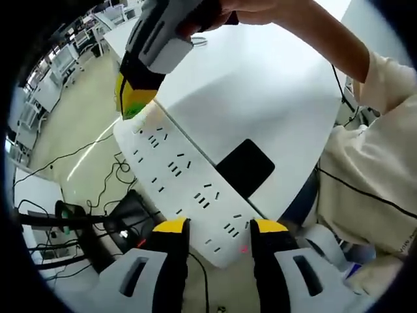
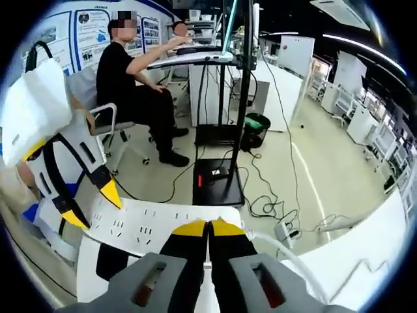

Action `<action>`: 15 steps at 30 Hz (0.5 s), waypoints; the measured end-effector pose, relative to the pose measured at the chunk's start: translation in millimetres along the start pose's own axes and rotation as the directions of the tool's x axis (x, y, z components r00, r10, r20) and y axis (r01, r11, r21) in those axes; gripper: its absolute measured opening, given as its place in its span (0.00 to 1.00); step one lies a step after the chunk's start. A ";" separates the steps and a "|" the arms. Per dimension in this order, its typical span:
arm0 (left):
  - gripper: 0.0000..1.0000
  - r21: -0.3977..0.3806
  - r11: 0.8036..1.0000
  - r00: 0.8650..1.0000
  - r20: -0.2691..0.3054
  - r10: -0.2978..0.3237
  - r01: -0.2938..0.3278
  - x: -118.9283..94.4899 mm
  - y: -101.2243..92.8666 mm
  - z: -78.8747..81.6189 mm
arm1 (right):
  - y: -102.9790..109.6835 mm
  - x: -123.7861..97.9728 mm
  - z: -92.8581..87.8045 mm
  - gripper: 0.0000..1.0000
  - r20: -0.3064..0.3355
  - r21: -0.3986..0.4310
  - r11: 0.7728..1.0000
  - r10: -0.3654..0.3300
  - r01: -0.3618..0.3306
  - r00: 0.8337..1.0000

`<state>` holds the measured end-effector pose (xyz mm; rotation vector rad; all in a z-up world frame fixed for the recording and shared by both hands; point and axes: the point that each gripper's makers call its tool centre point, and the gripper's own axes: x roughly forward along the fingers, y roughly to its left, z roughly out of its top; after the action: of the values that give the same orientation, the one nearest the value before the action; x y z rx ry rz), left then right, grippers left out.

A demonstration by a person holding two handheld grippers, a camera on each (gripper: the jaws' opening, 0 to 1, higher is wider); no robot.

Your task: Pick up the power strip scattered on the table, fix it on the side mounting bracket of the table, and press the switch

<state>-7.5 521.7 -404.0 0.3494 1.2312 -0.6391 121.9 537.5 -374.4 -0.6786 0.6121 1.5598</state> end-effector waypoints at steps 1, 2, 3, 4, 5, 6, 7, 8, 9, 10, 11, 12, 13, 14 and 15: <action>0.42 0.000 1.000 1.000 0.001 0.001 -0.001 0.0 -0.2 0.0 | -0.6 -2.0 0.4 0.00 0.004 -0.001 1.000 -0.003 0.003 1.000; 0.42 0.000 1.000 1.000 0.002 0.002 -0.002 -0.1 -0.2 0.0 | -0.6 -4.6 1.7 0.00 0.012 -0.003 1.000 -0.007 0.007 1.000; 0.42 -0.002 1.000 1.000 0.003 0.003 -0.003 -0.1 0.0 0.0 | -0.8 -7.2 3.3 0.00 0.027 -0.009 1.000 -0.011 0.012 1.000; 0.42 -0.003 1.000 1.000 0.003 0.002 -0.002 -0.1 0.2 0.0 | 0.1 -9.5 5.9 0.00 0.043 -0.017 1.000 -0.016 0.017 0.999; 0.42 -0.003 1.000 1.000 0.004 0.002 -0.002 -0.1 0.2 0.0 | 1.3 -13.1 7.0 0.00 0.055 -0.025 0.999 -0.018 0.019 0.998; 0.42 -0.002 1.000 1.000 0.003 0.003 -0.003 -0.1 0.2 0.1 | 3.0 -16.4 9.0 0.00 0.069 -0.028 0.999 -0.023 0.025 0.997; 0.42 -0.004 1.000 1.000 0.001 0.003 -0.003 -0.1 0.4 0.1 | 4.0 -20.4 9.3 0.00 0.077 -0.031 0.999 -0.026 0.029 0.997; 0.42 -0.003 1.000 1.000 -0.001 0.003 -0.003 -0.1 0.5 0.1 | 5.3 -22.5 10.3 0.00 0.083 -0.033 0.999 -0.030 0.033 0.996; 0.42 -0.004 1.000 1.000 -0.004 0.003 -0.003 -0.1 0.5 0.2 | 6.0 -26.6 11.4 0.00 0.094 -0.040 0.998 -0.037 0.041 0.995; 0.42 -0.004 1.000 1.000 -0.006 0.003 -0.003 -0.1 0.5 0.2 | 7.7 -30.4 12.5 0.00 0.102 -0.047 0.998 -0.041 0.046 0.994; 0.42 -0.002 1.000 1.000 -0.008 0.003 -0.004 -0.1 0.4 0.1 | 9.0 -34.5 13.2 0.00 0.109 -0.050 0.998 -0.044 0.050 0.993; 0.42 -0.003 1.000 1.000 -0.008 0.003 -0.003 -0.2 0.6 0.1 | 10.3 -38.6 13.8 0.00 0.116 -0.054 0.997 -0.047 0.054 0.992; 0.42 -0.004 1.000 1.000 -0.008 0.003 -0.003 -0.2 0.8 0.2 | 11.6 -42.6 14.0 0.00 0.124 -0.063 0.996 -0.049 0.057 0.991; 0.42 -0.002 1.000 1.000 -0.009 0.004 -0.004 -0.2 0.8 0.3 | 12.7 -46.4 14.6 0.00 0.130 -0.073 0.995 -0.055 0.065 0.990; 0.42 -0.001 1.000 1.000 -0.010 0.005 -0.005 -0.2 0.4 0.2 | 13.6 -50.8 14.8 0.00 0.136 -0.081 0.994 -0.061 0.072 0.989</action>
<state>-7.1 521.9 -403.8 0.3546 1.2400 -0.6332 110.4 512.3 -327.3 -0.6467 0.4210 1.5618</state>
